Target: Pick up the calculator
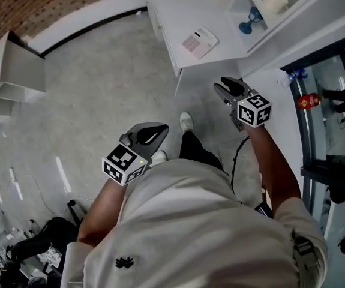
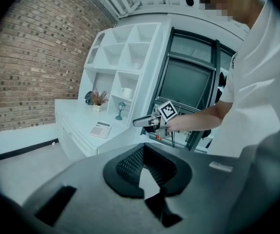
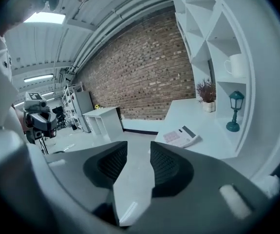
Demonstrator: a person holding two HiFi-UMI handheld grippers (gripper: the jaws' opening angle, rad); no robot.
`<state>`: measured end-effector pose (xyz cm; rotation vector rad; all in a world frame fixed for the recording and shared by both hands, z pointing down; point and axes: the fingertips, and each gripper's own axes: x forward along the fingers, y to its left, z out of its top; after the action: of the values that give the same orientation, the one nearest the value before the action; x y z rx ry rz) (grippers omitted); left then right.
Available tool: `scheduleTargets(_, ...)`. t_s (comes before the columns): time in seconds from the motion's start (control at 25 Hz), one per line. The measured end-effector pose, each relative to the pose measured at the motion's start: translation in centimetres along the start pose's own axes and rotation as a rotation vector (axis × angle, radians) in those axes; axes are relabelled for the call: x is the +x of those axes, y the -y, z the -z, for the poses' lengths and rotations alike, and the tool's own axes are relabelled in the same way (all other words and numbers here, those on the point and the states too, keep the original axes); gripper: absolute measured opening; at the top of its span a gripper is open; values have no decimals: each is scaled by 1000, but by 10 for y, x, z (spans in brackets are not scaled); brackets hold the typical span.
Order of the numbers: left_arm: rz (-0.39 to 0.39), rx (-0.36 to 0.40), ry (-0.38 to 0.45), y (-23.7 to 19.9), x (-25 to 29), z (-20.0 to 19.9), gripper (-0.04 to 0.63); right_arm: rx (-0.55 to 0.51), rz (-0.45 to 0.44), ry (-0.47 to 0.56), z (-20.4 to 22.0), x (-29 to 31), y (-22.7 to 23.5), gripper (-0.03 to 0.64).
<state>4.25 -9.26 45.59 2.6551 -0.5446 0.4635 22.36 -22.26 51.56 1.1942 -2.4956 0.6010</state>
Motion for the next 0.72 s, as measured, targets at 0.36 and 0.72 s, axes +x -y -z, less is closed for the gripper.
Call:
scheduleTargets(0.36, -117, -68, -6, -77, 81, -71, 5, 58, -57, -64, -28, 98, 150, 191)
scheduleTargets(0.72, -208, -114, -10, -119, 127, -106, 5, 143, -106, -130, -23, 183, 238, 233)
